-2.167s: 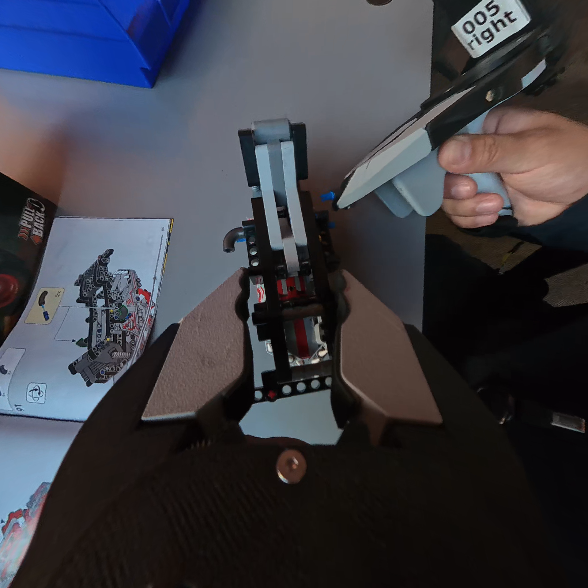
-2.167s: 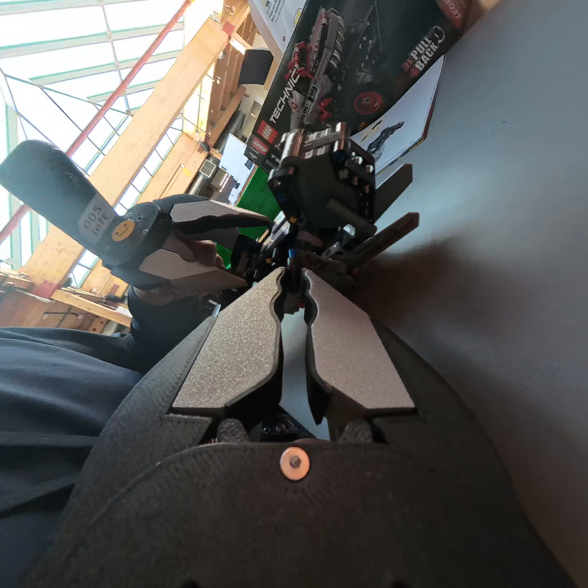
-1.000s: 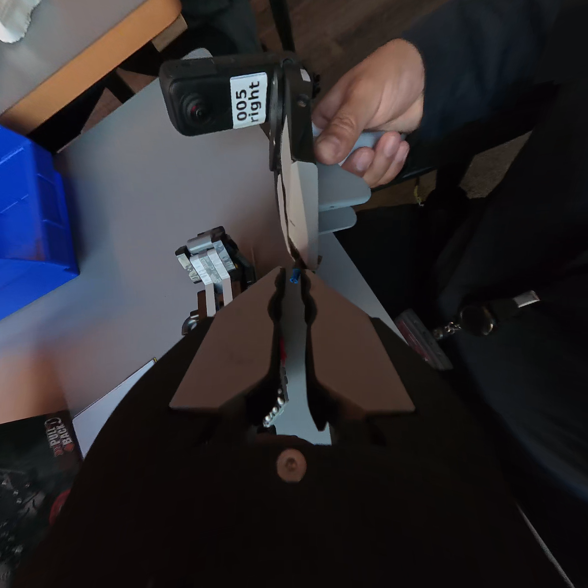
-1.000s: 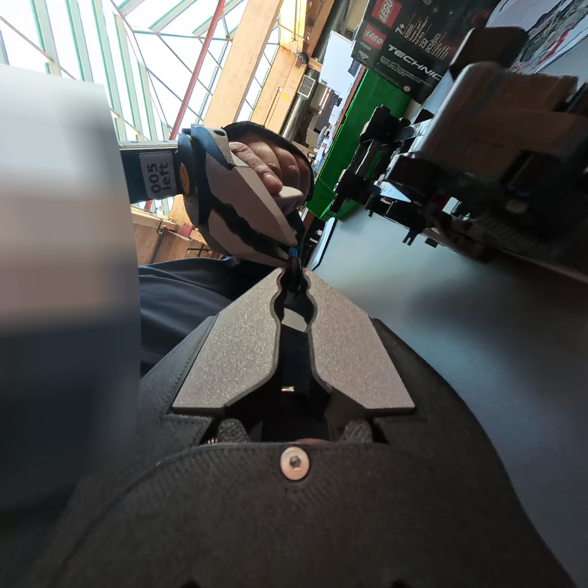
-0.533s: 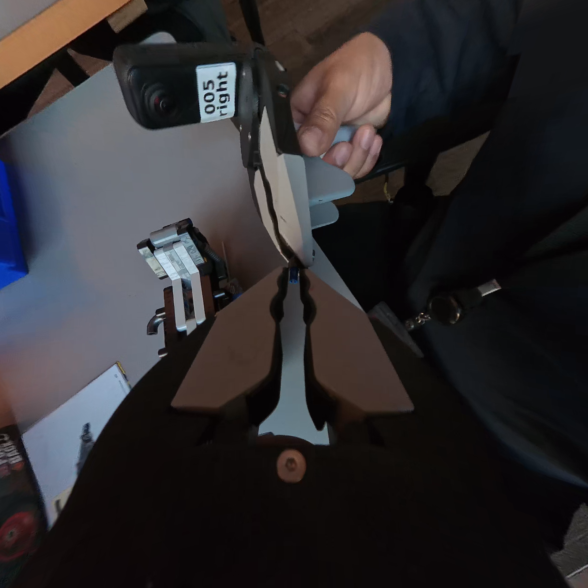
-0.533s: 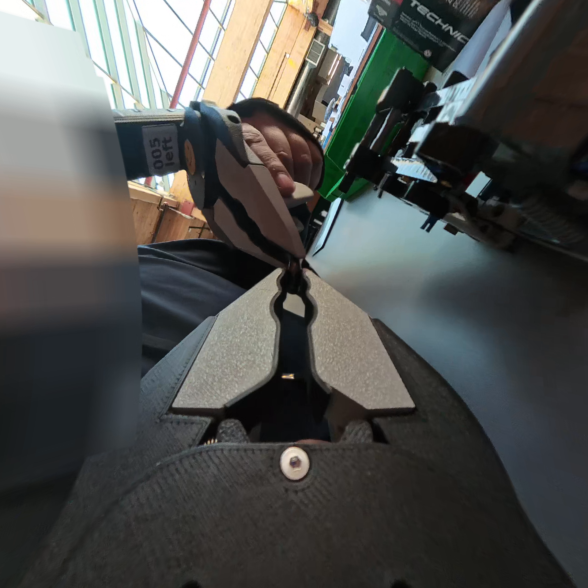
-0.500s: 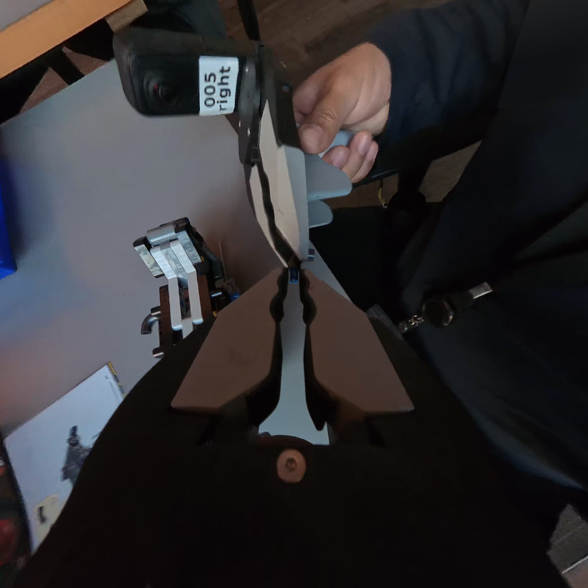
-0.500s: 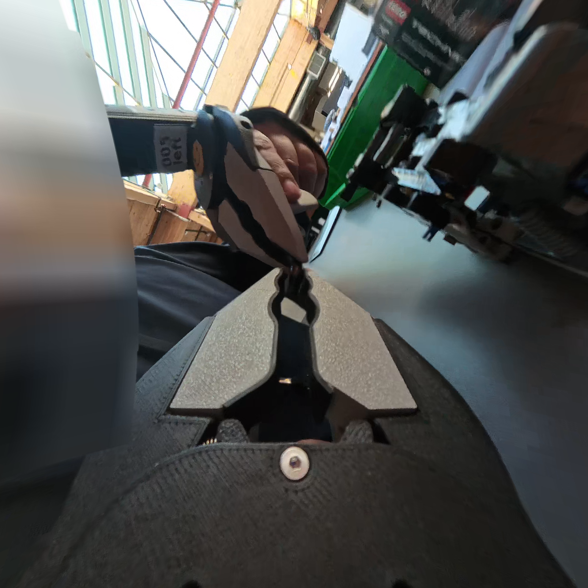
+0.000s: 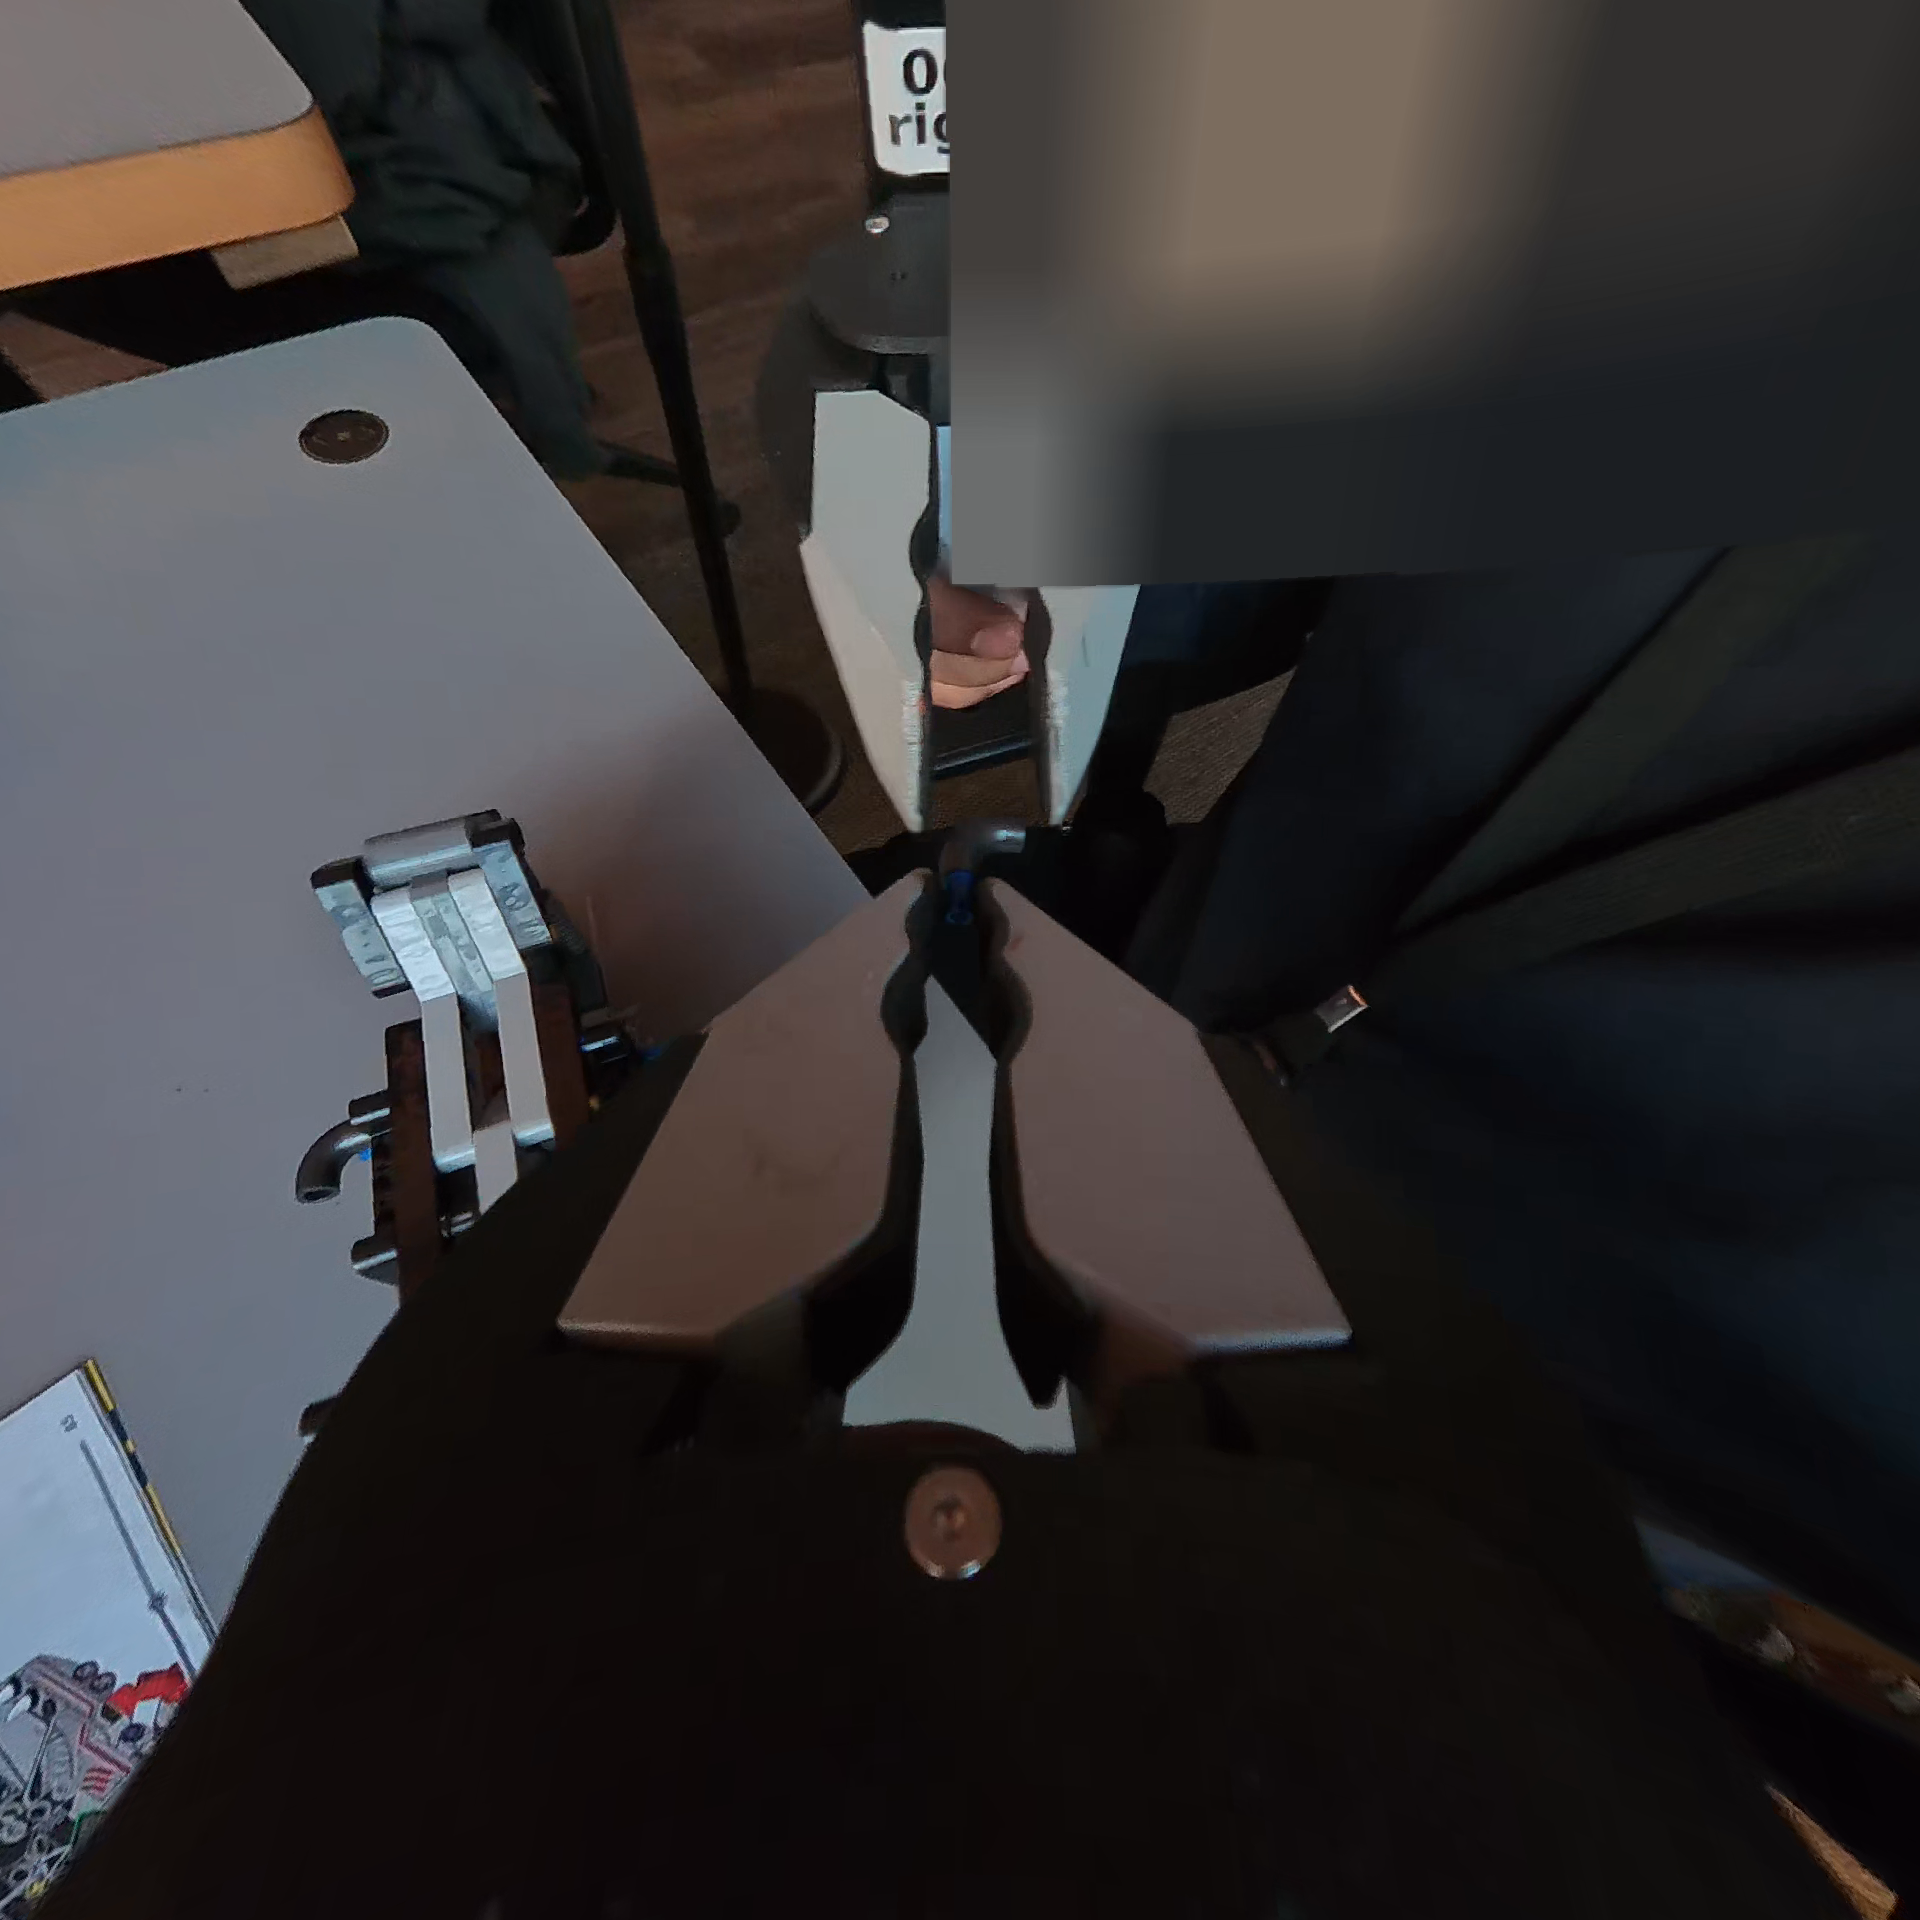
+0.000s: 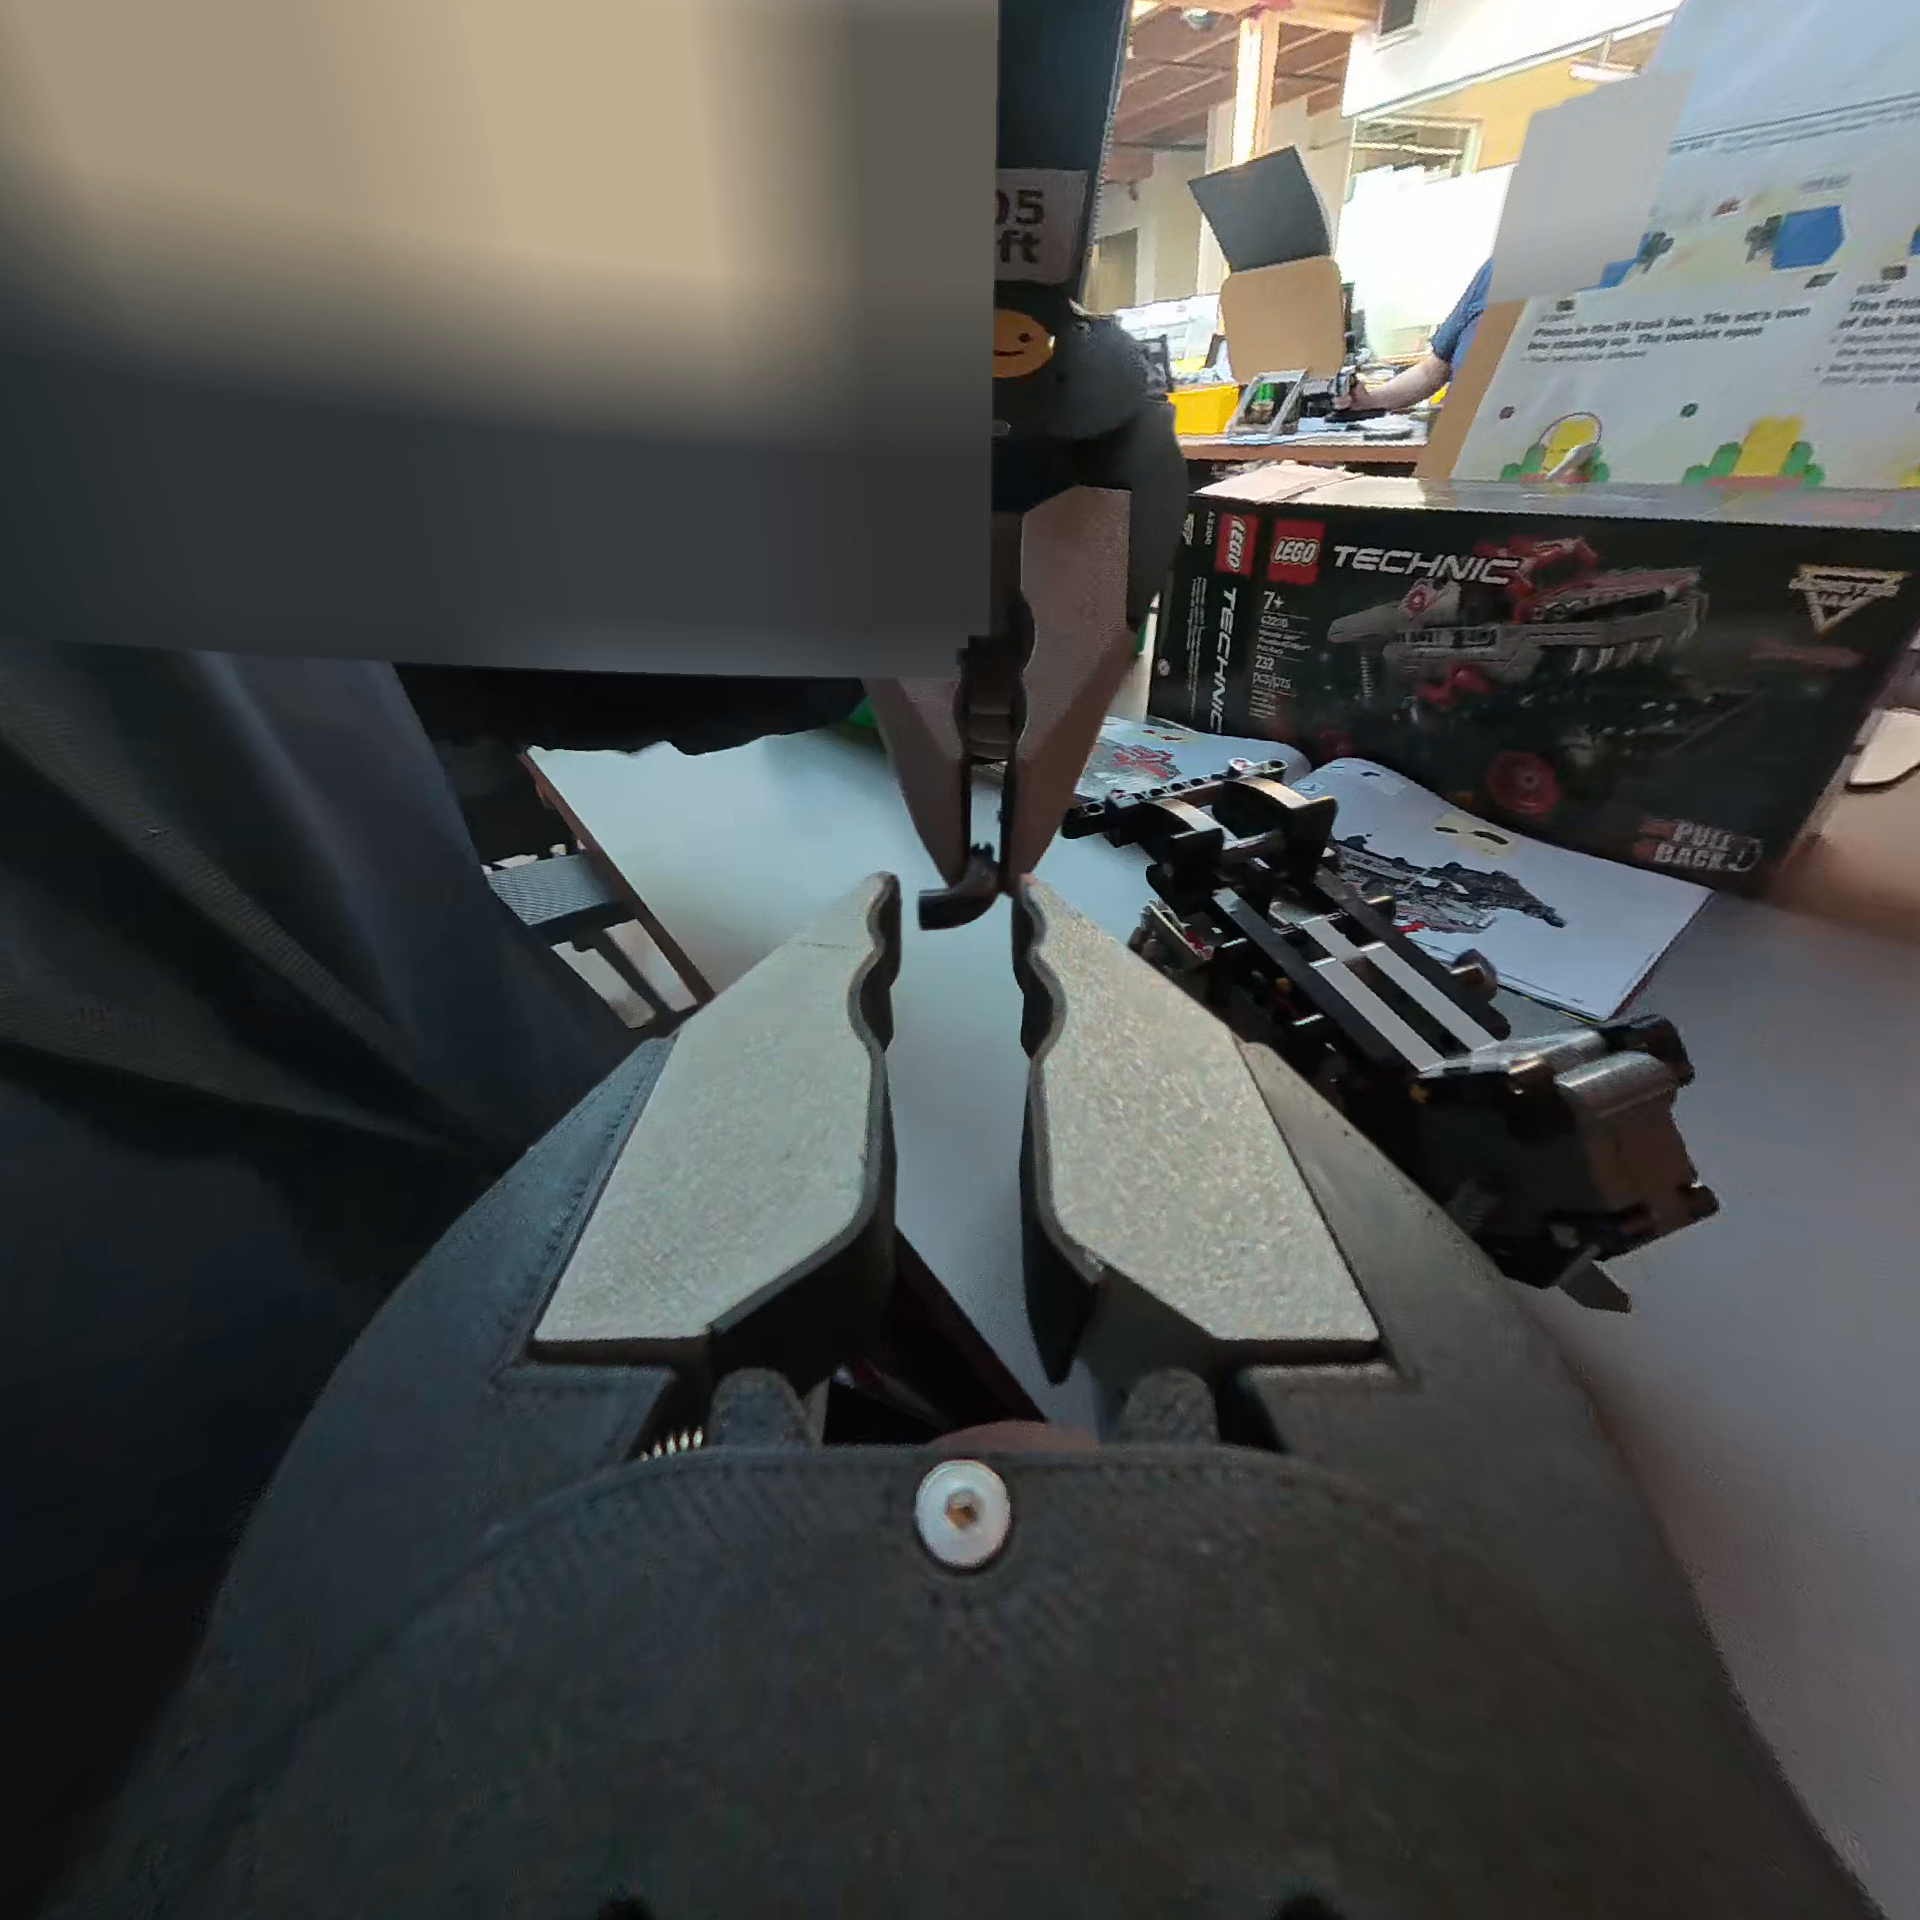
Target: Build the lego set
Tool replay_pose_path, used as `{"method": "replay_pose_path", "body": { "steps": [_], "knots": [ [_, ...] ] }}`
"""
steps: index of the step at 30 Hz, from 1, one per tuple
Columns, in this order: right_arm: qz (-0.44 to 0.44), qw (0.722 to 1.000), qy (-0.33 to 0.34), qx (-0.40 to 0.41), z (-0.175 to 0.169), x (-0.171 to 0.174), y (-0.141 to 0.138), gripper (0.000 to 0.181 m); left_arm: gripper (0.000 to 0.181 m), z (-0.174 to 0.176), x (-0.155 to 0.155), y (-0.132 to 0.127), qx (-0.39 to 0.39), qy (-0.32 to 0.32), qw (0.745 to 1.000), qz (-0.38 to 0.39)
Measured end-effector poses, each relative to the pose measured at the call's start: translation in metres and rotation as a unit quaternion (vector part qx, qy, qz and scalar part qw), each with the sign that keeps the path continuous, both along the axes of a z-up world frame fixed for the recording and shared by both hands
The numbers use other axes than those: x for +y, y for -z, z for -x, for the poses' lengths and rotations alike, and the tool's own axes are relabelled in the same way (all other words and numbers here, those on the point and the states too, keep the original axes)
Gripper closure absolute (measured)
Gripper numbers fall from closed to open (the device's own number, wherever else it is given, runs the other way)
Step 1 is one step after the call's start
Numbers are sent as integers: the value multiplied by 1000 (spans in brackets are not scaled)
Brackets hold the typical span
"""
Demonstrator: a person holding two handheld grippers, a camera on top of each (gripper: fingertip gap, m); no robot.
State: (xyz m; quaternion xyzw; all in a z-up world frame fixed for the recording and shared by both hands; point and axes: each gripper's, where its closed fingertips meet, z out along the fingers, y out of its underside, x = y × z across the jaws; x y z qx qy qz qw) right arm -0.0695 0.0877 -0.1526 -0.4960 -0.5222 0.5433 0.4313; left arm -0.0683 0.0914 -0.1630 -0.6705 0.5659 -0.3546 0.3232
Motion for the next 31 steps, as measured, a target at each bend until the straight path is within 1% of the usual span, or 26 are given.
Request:
{"method": "replay_pose_path", "body": {
  "steps": [4, 6, 8, 15, 19, 22, 23, 25, 27, 28, 29, 30, 31],
  "knots": [
    [-36, 999, 9, -8, 2, -2, 2, 163, 178, -2, -1, -2, -3, 5, 1000, 0],
    [-54, 998, 19, -13, 4, -2, 4, 168, 179, -2, -1, -2, -6, 4, 1000, 1],
    [-67, 997, 29, -15, 5, -1, 4, 168, 178, -2, -1, -2, -5, 4, 1000, 0],
    [-85, 995, 44, -17, 6, -1, 4, 169, 178, -1, 0, -1, -6, 5, 1000, 6],
    [-77, 996, 49, -16, 8, 1, 5, 169, 178, 1, 1, 0, 1, 6, 1000, 5],
    [-76, 995, 64, -11, 9, 4, 5, 169, 178, 2, 4, 0, 8, -2, 1000, 13],
    [-68, 995, 73, -4, 9, 6, 4, 169, 175, 5, 8, -1, 13, -7, 1000, 4],
    [-46, 994, 102, -1, 9, 15, 6, 170, 156, 18, 19, -3, 42, -22, 999, -19],
    [-24, 988, 150, -13, 10, 30, 17, 170, 153, 38, 44, -4, 81, -53, 994, -45],
    [-13, 984, 174, -24, 10, 38, 25, 170, 153, 50, 59, 2, 114, -72, 989, -54],
    [-2, 981, 190, -36, 11, 44, 33, 170, 148, 62, 74, 10, 153, -87, 983, -55],
    [6, 978, 203, -44, 12, 48, 39, 170, 147, 70, 85, 19, 187, -99, 976, -50],
    [9, 976, 214, -48, 14, 51, 42, 170, 144, 74, 91, 27, 210, -98, 972, -38]
  ]
}}
